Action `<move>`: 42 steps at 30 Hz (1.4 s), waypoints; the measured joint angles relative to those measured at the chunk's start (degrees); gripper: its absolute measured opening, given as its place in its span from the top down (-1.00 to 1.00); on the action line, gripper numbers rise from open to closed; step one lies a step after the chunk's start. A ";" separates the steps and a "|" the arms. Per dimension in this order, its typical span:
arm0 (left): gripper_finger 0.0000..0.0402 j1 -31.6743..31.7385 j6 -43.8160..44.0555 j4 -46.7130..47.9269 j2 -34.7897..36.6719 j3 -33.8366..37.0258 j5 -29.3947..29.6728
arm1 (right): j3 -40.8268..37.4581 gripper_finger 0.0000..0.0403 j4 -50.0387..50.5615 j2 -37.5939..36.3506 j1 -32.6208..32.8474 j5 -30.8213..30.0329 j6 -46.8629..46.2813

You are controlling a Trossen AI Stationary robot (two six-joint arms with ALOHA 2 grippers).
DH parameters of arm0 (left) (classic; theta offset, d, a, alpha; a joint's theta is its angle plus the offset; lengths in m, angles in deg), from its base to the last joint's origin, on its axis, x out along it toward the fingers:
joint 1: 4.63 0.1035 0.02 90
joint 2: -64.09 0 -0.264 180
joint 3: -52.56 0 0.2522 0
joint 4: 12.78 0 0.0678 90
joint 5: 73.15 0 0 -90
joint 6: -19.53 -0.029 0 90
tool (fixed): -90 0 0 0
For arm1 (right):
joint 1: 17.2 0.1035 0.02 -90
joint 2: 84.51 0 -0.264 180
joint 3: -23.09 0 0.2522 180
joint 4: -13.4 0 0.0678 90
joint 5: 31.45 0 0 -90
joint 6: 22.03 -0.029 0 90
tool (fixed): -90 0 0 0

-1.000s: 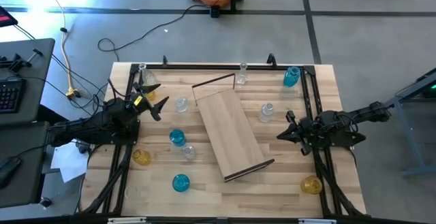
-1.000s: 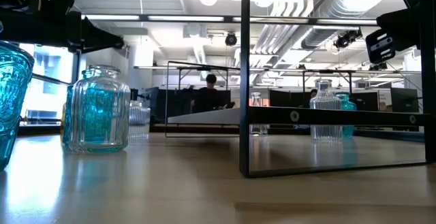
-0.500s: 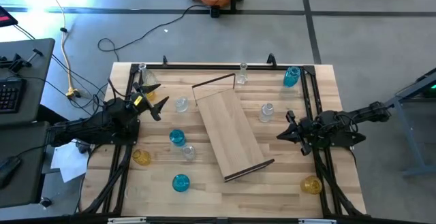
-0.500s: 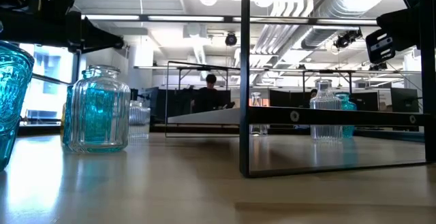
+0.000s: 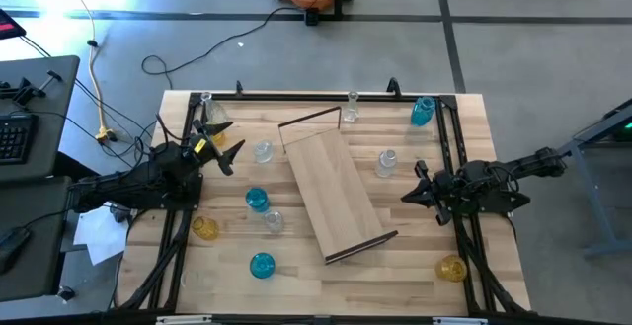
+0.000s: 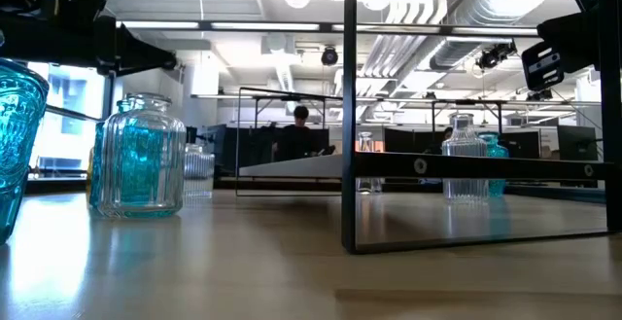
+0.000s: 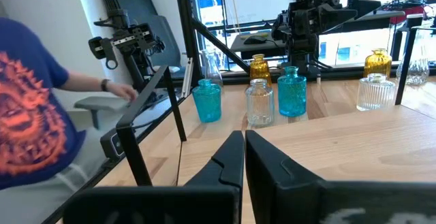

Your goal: Sort vases onto shelf

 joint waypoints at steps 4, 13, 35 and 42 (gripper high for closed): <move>-0.57 0.00 0.00 0.00 -0.02 -0.01 0.00 | 0.02 1.00 0.00 0.00 0.00 -0.01 -0.02; -0.57 0.00 -0.02 0.00 -0.02 0.00 0.00 | 0.01 1.00 0.00 0.01 0.01 0.00 0.00; -0.57 0.00 -0.02 0.00 -0.01 -0.01 0.00 | 0.00 1.00 -0.26 0.01 -0.07 -1.32 0.00; -0.57 0.00 -0.02 0.02 -0.02 0.00 0.00 | 0.02 1.00 -1.90 0.02 -0.07 -4.60 0.21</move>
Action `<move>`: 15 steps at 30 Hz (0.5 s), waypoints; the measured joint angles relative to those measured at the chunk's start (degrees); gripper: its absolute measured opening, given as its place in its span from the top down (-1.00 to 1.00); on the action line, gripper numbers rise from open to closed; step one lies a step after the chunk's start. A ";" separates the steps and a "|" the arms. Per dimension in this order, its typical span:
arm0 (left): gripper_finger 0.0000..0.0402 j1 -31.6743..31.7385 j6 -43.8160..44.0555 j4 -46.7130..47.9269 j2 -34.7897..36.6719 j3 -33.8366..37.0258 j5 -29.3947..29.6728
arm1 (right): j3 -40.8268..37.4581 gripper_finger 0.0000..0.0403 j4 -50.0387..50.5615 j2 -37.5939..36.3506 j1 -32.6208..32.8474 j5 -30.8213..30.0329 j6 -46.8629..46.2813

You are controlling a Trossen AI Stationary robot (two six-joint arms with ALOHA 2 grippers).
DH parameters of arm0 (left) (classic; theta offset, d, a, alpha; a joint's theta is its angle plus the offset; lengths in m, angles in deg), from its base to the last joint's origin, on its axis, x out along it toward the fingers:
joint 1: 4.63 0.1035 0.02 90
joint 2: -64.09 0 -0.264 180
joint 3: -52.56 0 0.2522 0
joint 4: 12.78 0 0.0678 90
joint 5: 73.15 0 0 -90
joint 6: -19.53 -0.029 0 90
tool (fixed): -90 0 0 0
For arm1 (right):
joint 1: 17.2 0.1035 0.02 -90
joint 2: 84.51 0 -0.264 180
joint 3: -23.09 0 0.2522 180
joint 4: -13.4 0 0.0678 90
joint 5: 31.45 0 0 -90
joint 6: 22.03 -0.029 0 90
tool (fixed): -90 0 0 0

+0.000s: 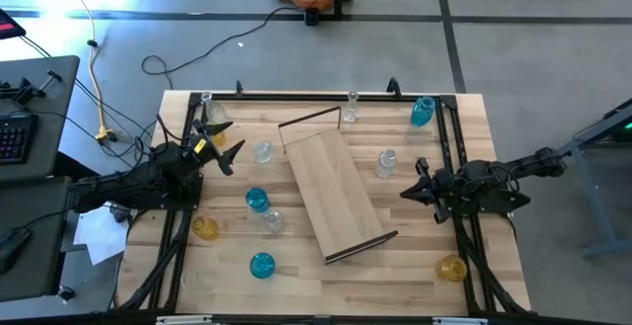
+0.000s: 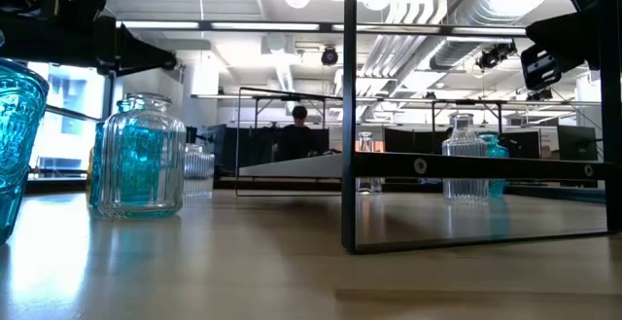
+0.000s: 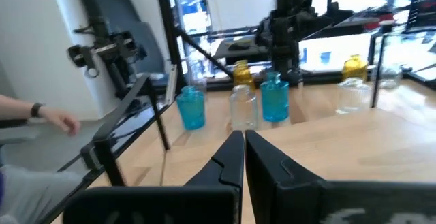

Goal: Sort vases onto shelf
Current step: Put the blue crystal vase on the shelf

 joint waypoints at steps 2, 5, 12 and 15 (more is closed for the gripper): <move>-0.57 0.00 0.01 0.00 0.00 -0.01 0.00 | -0.02 1.00 -2.70 0.00 -0.02 -0.08 1.90; -0.57 0.00 0.00 0.00 0.02 -0.02 0.00 | -0.02 1.00 -8.59 0.00 0.00 0.00 5.23; -0.57 0.00 0.00 0.00 0.02 -0.02 0.00 | 0.01 1.00 -17.80 0.00 0.00 0.12 12.03; -0.57 0.00 0.00 0.00 0.01 0.00 0.00 | -0.02 1.00 -19.41 0.47 0.00 -1.12 11.86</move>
